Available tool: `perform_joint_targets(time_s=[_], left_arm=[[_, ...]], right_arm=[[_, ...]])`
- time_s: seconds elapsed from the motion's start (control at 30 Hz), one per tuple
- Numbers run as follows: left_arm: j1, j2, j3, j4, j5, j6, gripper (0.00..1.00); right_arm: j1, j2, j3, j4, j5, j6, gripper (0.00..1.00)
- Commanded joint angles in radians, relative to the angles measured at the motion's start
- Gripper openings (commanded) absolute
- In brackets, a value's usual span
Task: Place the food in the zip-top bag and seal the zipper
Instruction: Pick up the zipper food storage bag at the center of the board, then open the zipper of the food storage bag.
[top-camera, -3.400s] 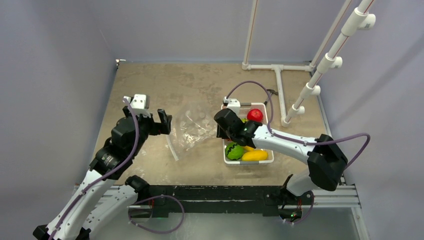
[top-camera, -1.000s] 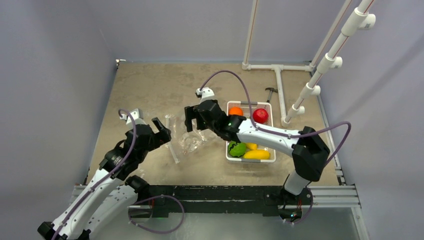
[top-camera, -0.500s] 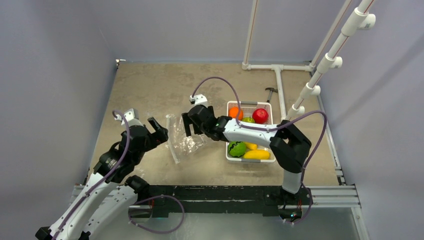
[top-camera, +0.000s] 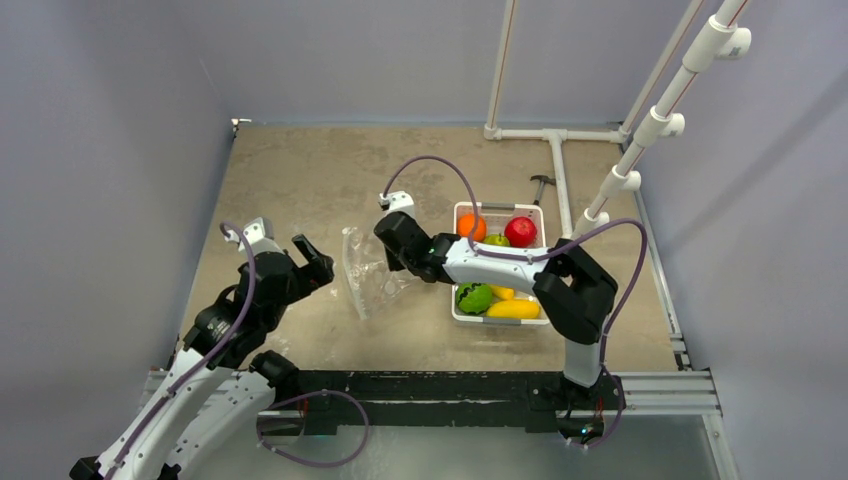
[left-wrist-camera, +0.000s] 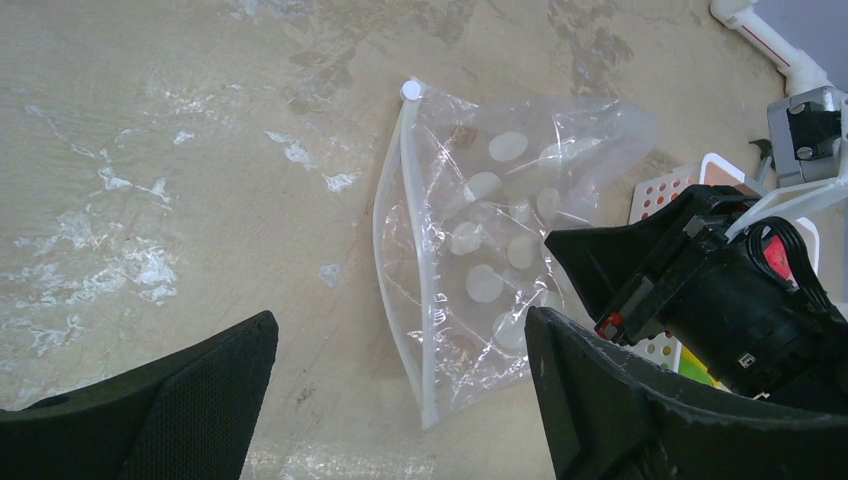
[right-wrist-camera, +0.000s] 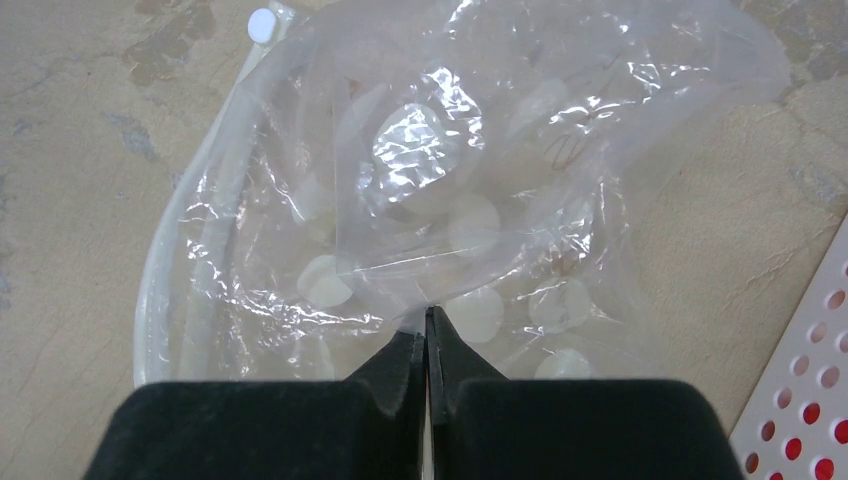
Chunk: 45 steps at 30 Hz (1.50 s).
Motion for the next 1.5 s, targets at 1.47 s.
perform_joint_targets(time_s=[1.47], left_arm=[[-0.003,-0.044,0.038,0.254,0.354,-0.053,0.71]], right_arm=[[0.005,-0.699,-0.282,0.209,-0.131,0.021,0.00]])
